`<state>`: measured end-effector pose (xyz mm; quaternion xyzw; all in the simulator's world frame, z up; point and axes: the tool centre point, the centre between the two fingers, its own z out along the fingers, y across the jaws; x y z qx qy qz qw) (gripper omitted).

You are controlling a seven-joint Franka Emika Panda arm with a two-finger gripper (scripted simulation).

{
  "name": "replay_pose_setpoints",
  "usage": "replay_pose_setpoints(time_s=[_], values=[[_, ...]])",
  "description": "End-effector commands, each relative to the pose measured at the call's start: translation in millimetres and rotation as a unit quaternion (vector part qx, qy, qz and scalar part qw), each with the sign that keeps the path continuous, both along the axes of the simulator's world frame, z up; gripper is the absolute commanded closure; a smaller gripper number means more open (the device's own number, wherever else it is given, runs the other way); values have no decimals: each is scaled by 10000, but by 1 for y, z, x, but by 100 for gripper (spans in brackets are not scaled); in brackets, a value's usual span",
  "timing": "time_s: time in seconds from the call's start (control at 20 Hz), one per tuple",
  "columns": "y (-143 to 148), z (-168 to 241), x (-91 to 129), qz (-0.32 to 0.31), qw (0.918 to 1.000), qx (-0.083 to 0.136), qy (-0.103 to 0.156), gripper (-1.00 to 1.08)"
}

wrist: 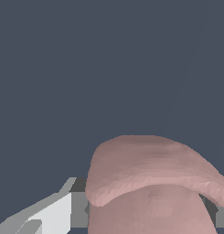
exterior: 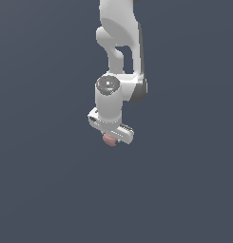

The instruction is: Pick up the object and move it to a goal position.

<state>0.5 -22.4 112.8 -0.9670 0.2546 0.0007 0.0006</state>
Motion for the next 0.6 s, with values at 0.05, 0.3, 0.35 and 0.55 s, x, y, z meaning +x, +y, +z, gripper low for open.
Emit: replay_pose_setpoints(time_s=[0.05,0.3,0.35,0.55], values=[[-17,34,-10,-4,10000,4,-5,108],[-43,88,-26,-4,10000,4,-5,108],[-48,99,-29,-7,10000,7,-5,108],[-69,143,-41,-7,10000,7,-5,108]])
